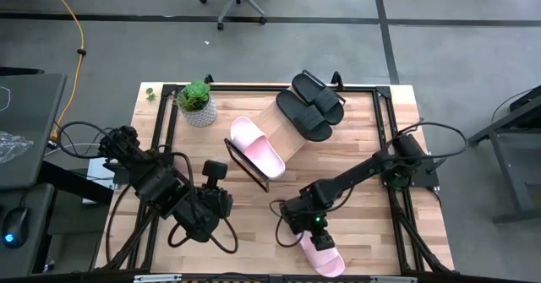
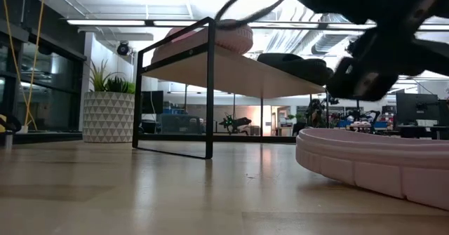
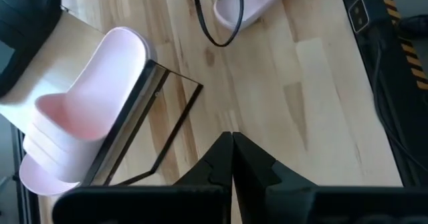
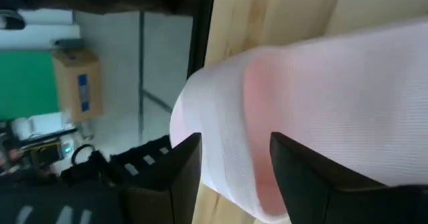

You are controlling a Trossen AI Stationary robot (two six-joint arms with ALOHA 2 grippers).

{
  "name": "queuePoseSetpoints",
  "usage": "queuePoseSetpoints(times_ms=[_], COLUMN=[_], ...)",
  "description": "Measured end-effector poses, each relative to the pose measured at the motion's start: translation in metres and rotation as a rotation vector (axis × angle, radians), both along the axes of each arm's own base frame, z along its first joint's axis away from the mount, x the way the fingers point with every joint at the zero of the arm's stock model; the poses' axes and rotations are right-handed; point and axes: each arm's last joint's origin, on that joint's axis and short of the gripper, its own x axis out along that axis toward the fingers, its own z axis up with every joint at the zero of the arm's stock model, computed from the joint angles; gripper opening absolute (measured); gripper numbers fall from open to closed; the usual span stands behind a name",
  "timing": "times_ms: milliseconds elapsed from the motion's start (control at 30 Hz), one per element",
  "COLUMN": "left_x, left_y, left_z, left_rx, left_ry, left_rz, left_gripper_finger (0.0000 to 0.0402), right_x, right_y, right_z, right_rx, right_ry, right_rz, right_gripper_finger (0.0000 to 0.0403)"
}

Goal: Pick and place slides into the shelf
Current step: Put the pink slide on the shelf

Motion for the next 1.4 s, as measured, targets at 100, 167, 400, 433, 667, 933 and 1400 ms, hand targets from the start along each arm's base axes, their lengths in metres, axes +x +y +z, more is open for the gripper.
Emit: queuePoseSetpoints(times_ms=[100, 167, 400, 433, 667, 933, 1400], left_x=[0.000, 0.000, -0.002, -0.002, -0.002, -0.002, -0.002], left_y=[0.000, 0.000, 0.001, 0.001, 0.001, 0.002, 0.002], left_z=[0.000, 0.000, 0.002, 0.002, 0.002, 0.002, 0.002], left_rx=[0.000, 0.002, 0.009, 0.010, 0.030, 0.036, 0.050], left_ry=[0.002, 0.001, 0.000, 0.000, -0.001, -0.002, 0.003], left_rz=[-0.001, -0.004, -0.024, -0.025, -0.043, -0.045, -0.072], left_gripper_finger=[0.0000, 0.0000, 0.0000, 0.0001, 0.0000, 0.0001, 0.0001], right_x=[-0.001, -0.003, -0.003, -0.003, -0.002, -0.002, -0.015], right_y=[0.007, 0.014, 0.027, 0.028, 0.029, 0.030, 0.032], right_z=[-0.012, -0.020, -0.024, -0.024, -0.022, -0.021, 0.047], right_rx=[0.025, 0.037, 0.063, 0.074, 0.103, 0.129, 0.181], right_ry=[0.051, 0.076, 0.070, 0.074, 0.105, 0.161, 0.100], right_rz=[0.025, 0.045, 0.048, 0.044, 0.021, -0.006, -0.134], right_gripper_finger=[0.0169, 0.0169, 0.0147, 0.0138, 0.0066, 0.0006, 0.0001])
